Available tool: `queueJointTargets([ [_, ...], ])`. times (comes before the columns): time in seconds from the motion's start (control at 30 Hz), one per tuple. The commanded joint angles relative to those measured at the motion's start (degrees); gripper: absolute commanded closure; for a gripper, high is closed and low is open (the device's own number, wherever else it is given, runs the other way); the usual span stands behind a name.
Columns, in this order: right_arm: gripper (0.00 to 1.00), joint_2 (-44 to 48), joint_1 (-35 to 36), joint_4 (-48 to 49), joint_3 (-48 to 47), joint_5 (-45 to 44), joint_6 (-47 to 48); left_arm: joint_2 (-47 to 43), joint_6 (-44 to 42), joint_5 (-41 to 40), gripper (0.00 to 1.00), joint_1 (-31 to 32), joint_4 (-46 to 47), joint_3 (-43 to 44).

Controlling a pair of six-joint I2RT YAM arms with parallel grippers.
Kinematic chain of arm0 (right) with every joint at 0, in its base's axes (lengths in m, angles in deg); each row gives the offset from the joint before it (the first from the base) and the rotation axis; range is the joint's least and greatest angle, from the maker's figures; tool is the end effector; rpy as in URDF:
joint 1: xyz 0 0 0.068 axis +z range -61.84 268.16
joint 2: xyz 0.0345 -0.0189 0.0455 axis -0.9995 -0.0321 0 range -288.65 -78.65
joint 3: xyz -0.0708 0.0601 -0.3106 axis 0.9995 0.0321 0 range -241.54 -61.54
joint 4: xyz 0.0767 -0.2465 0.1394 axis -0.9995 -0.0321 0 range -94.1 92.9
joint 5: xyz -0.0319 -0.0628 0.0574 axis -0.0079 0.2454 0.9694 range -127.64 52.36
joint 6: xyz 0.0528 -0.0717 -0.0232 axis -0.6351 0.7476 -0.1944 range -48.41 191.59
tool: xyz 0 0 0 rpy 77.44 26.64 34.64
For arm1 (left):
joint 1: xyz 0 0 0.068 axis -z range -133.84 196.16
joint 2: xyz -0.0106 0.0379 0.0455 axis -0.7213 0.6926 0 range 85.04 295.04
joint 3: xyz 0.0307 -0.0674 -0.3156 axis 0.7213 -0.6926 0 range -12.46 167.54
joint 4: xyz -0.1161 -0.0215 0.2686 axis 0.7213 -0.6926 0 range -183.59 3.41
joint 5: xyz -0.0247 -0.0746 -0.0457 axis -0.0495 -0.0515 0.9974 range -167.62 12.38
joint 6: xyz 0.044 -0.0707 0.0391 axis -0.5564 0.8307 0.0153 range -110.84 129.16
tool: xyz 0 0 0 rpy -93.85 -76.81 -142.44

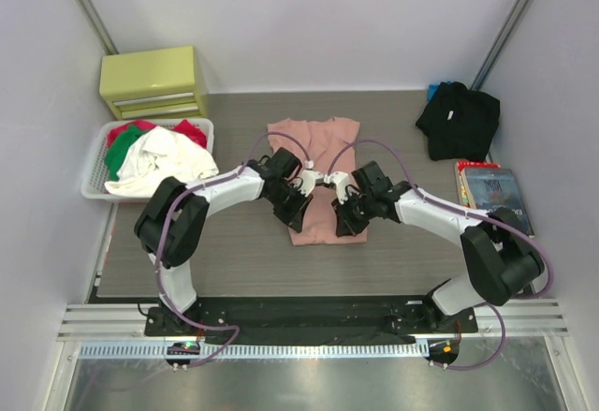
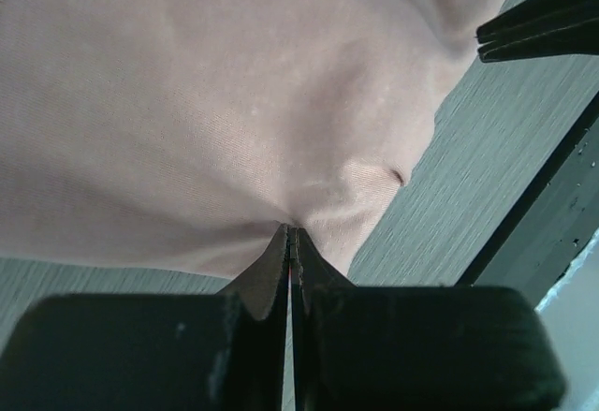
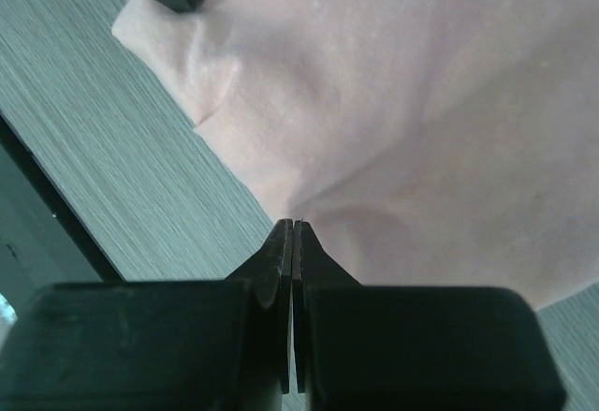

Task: Fold and stack the t-shirts
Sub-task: Grab one side of the 2/3 rectangular tshirt with both arms

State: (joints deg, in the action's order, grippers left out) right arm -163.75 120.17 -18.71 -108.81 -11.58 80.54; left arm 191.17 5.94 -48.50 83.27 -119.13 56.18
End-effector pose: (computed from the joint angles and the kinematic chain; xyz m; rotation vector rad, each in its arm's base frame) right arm 0.2567 0.2031 0.1779 -1.0700 2.3925 0.7360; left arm 0.3073 -0.2828 0.1584 1.0997 2.6183 -0.8504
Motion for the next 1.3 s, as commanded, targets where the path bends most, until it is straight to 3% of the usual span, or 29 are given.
queueJointTargets([
  [0.0,0.99,6.4,-0.1,4.0,1.9,-2.6,1.1,-5.5,-1.3,-3.7,1.0,0.3,1.2,0.3],
  [0.13,0.99,15.4,-0.3,6.7,2.9,-12.2,5.5,-10.9,-3.8,-10.1,0.99,-1.1,1.2,2.4],
  [0.17,0.99,18.3,-0.4,7.4,3.2,-15.1,6.7,-13.4,-4.4,-10.9,0.88,-2.8,1.4,2.9],
  [0.23,0.99,20.7,-0.7,8.1,3.6,-18.3,8.9,-16.6,-4.8,-13.7,0.78,-4.7,2.2,3.7],
  [0.27,0.99,21.6,-1.3,8.7,4.0,-19.8,9.8,-20.0,-5.3,-18.1,0.66,-6.4,4.0,3.5],
  [0.33,0.96,23.9,-2.5,9.7,4.1,-25.6,11.1,-23.4,-6.9,-23.3,0.56,-7.9,6.8,1.5],
  [0.37,0.9,24.5,-5.2,10.9,4.2,-28.2,11.4,-25.4,-7.7,-31.6,0.49,-8.9,10.0,0.4],
  [0.4,0.75,25.1,-7.0,11.1,3.7,-30.5,11.6,-28.3,-9.1,-34.4,0.46,-9.5,11.4,-1.4],
  [0.47,0.62,25.6,-13.2,12.1,1.8,-29.1,8.6,-30.4,-9.4,-38.3,0.37,-12.5,13.5,-2.7],
  [0.5,0.49,25.3,-20.9,11.9,0.7,-26.9,7.0,-30.4,-9.2,-36.5,0.34,-13.9,12.1,-1.5],
  [0.53,0.45,23.9,-24.7,11.2,-0.8,-15.9,5.6,-29.4,-7.0,-34.7,0.32,-15.5,9.9,0.2],
  [0.57,0.41,22.2,-28.2,8.5,-4.6,-10.2,2.7,-27.9,-5.9,-31.1,0.3,-18.9,6.6,2.5],
  [0.6,0.33,19.8,-34.4,5.6,-7.5,-2.5,2.6,-25.0,-5.6,-18.5,0.3,-20.6,-3.4,10.1],
  [0.63,0.31,13.3,-35.8,2.0,-11.1,7.9,2.9,-19.6,-3.4,-14.5,0.3,-21.8,-7.5,13.5],
  [0.7,0.3,6.9,-36.5,-8.9,-22.3,14.1,6.2,-13.9,-3.1,0.7,0.29,-24.4,-16.6,21.7],
  [0.83,0.34,-10.3,-36.5,-24.2,-40.1,27.2,8.9,0.3,-1.8,18.3,0.28,-24.6,-25.2,31.6],
  [0.87,0.34,-18.4,-36.5,-32.7,-47.8,33.8,9.5,2.8,-4.5,20.9,0.27,-24.6,-29.2,36.7],
  [0.97,0.34,-34.2,-36.6,-56.5,-64.9,45.0,23.0,14.2,-8.2,27.5,0.26,-24.6,-40.4,47.6],
  [1.0,0.39,-37.0,-36.6,-61.5,-68.3,46.3,30.2,16.6,-8.5,29.0,0.25,-24.7,-42.1,49.6],
  [1.03,0.44,-39.8,-36.7,-64.4,-70.9,47.5,30.9,18.9,-9.3,30.8,0.25,-24.8,-44.3,51.9],
  [1.13,0.44,-45.8,-36.9,-64.3,-74.3,50.1,29.7,26.6,-8.9,34.7,0.22,-25.1,-47.1,57.7],
  [1.17,0.41,-47.1,-36.9,-64.2,-76.3,50.0,29.5,28.5,-8.6,33.7,0.21,-25.1,-46.0,58.8],
  [1.27,0.43,-51.1,-36.9,-61.2,-78.4,47.4,25.5,30.7,-4.7,28.2,0.2,-25.8,-42.2,59.2],
])
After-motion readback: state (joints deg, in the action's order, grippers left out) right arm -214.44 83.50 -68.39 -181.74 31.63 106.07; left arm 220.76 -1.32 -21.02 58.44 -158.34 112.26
